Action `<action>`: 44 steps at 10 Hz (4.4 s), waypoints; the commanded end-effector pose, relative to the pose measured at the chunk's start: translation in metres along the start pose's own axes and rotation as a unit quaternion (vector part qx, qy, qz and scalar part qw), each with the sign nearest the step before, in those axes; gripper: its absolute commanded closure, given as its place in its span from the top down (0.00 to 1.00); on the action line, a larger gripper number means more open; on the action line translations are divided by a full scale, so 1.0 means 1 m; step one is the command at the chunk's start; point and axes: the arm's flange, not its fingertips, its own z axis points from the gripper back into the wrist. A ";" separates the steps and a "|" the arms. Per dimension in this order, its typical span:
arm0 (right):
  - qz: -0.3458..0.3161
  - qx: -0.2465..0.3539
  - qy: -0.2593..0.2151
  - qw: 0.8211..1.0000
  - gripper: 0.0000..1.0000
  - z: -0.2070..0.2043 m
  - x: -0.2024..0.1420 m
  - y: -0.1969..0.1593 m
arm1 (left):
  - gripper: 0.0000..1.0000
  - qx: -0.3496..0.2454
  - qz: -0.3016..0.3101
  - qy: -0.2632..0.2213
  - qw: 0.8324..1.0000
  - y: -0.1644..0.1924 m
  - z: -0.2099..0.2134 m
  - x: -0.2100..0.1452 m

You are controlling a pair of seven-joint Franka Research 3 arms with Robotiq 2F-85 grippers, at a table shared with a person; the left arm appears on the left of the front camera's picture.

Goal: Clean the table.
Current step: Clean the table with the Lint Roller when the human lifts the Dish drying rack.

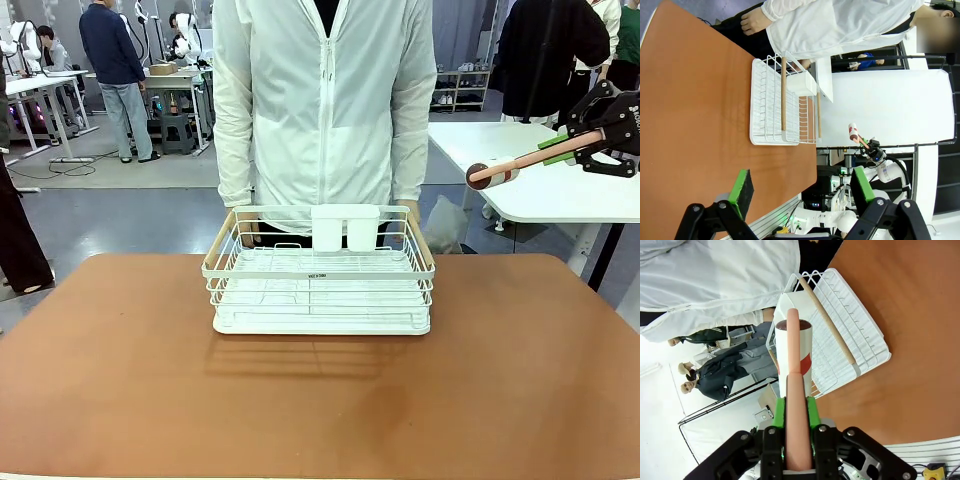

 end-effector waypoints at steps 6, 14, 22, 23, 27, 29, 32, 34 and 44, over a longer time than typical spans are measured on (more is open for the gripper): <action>0.001 0.000 0.001 1.000 0.00 -0.001 -0.001 0.001 | 1.00 -0.015 0.003 -0.006 1.000 -0.002 0.002 0.001; 0.001 0.000 0.001 1.000 0.00 -0.001 -0.001 0.001 | 1.00 -0.015 0.003 -0.006 1.000 -0.002 0.002 0.001; 0.001 0.000 0.001 1.000 0.00 -0.001 -0.001 0.001 | 1.00 -0.015 0.003 -0.006 1.000 -0.002 0.002 0.001; 0.001 0.000 0.001 1.000 0.00 -0.001 -0.001 0.001 | 1.00 -0.015 0.003 -0.006 1.000 -0.002 0.002 0.001; 0.001 0.000 0.001 1.000 0.00 -0.001 -0.001 0.001 | 1.00 -0.015 0.003 -0.006 1.000 -0.002 0.002 0.001; 0.000 0.000 0.000 1.000 0.21 0.000 0.000 0.000 | 1.00 -0.015 0.003 -0.006 1.000 -0.002 0.002 0.001; 0.151 -0.095 0.087 0.980 0.21 -0.015 0.025 0.032 | 1.00 -0.015 0.003 -0.006 1.000 -0.002 0.002 0.001; 0.223 -0.107 0.144 0.958 0.21 -0.059 0.037 0.039 | 1.00 -0.015 0.003 -0.006 1.000 -0.002 0.002 0.001; 0.321 -0.120 0.235 0.910 0.21 -0.201 0.035 -0.004 | 1.00 -0.015 0.003 -0.006 1.000 -0.002 0.002 0.001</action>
